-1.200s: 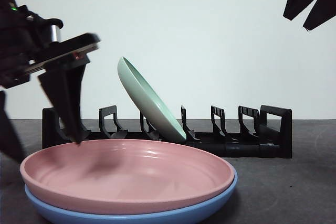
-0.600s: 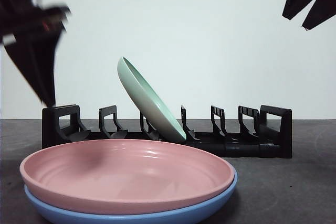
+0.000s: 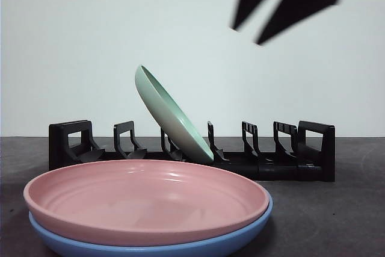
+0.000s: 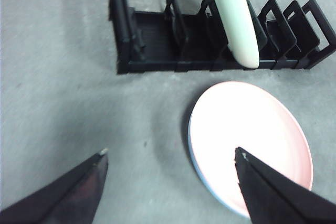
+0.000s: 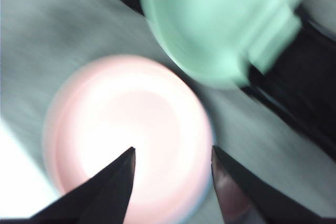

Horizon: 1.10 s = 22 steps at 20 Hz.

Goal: Place the plate

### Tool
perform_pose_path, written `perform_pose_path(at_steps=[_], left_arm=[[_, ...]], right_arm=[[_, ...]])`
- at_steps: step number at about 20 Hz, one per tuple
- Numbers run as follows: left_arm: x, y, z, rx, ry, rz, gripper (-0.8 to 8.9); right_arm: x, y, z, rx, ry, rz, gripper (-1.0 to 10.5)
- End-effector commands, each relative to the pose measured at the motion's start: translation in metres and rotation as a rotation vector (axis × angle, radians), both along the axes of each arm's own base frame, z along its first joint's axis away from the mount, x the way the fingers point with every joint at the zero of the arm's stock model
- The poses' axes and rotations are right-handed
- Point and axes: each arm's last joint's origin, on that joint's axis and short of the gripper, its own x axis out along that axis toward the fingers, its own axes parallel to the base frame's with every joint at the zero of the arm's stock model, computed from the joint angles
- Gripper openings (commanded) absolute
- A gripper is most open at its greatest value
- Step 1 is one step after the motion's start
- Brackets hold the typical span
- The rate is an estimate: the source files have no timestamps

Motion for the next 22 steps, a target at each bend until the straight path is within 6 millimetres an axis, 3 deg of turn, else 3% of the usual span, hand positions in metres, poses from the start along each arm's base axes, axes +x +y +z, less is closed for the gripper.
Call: perform_pose_path(at_steps=[1, 8, 12, 19, 22], left_arm=[[-0.008, 0.004, 0.002, -0.020, 0.005, 0.013, 3.84], [-0.012, 0.007, 0.000, -0.026, 0.030, 0.027, 3.84], [-0.012, 0.007, 0.000, -0.027, 0.030, 0.028, 3.84], [-0.012, 0.007, 0.001, -0.017, 0.022, 0.038, 3.84], [-0.012, 0.007, 0.001, -0.018, 0.018, 0.041, 3.84]], right_arm=[[0.017, 0.025, 0.011, 0.039, 0.020, 0.038, 2.3], [0.058, 0.098, 0.015, 0.030, 0.012, 0.076, 2.3], [0.078, 0.126, 0.009, -0.018, -0.048, 0.015, 2.3], [0.094, 0.143, -0.015, -0.080, -0.059, -0.026, 2.2], [0.096, 0.145, -0.019, -0.077, -0.058, -0.023, 1.6]])
